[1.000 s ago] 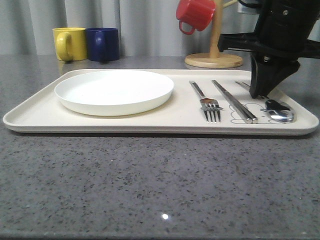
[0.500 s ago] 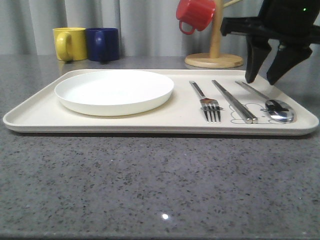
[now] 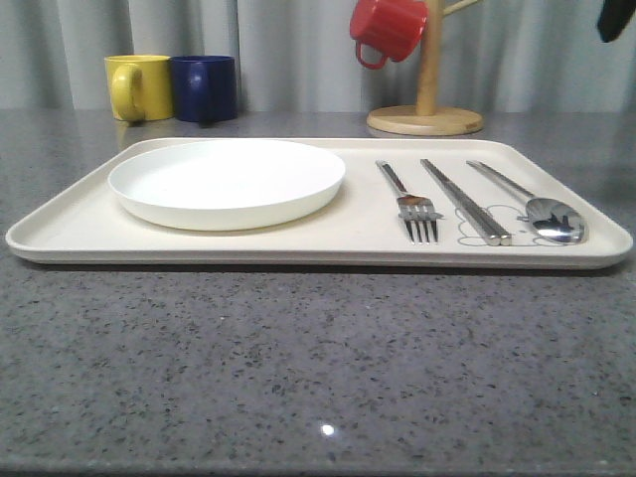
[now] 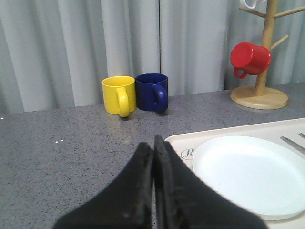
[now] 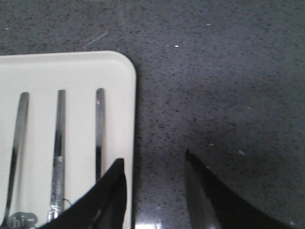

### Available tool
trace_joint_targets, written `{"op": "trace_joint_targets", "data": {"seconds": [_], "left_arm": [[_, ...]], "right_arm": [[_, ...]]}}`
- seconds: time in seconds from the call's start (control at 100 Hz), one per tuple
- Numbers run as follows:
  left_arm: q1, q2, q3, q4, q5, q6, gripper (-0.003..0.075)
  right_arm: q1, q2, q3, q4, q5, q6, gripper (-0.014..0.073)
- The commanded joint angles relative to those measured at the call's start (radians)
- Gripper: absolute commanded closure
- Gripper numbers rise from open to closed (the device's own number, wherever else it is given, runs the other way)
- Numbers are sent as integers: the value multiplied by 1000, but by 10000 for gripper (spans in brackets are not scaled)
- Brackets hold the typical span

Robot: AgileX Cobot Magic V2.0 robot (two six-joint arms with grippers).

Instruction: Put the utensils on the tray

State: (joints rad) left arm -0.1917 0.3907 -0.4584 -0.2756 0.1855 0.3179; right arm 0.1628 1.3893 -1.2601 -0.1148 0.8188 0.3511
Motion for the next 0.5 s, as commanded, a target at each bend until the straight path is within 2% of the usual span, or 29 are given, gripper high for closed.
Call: {"op": "trace_joint_targets", "data": {"seconds": [0.0,0.17,0.49], "left_arm": [[-5,7,-26,-8,-83,-11,738],[-5,7,-26,-8,-83,-11,738],[-5,7,-26,-8,-83,-11,738]], "right_arm": [[-39,-91,35,-20,-70,-13,283],[-91,-229,212,-20,-157,-13,283],[-94,-550,507,-21,-388,-13,283]]}}
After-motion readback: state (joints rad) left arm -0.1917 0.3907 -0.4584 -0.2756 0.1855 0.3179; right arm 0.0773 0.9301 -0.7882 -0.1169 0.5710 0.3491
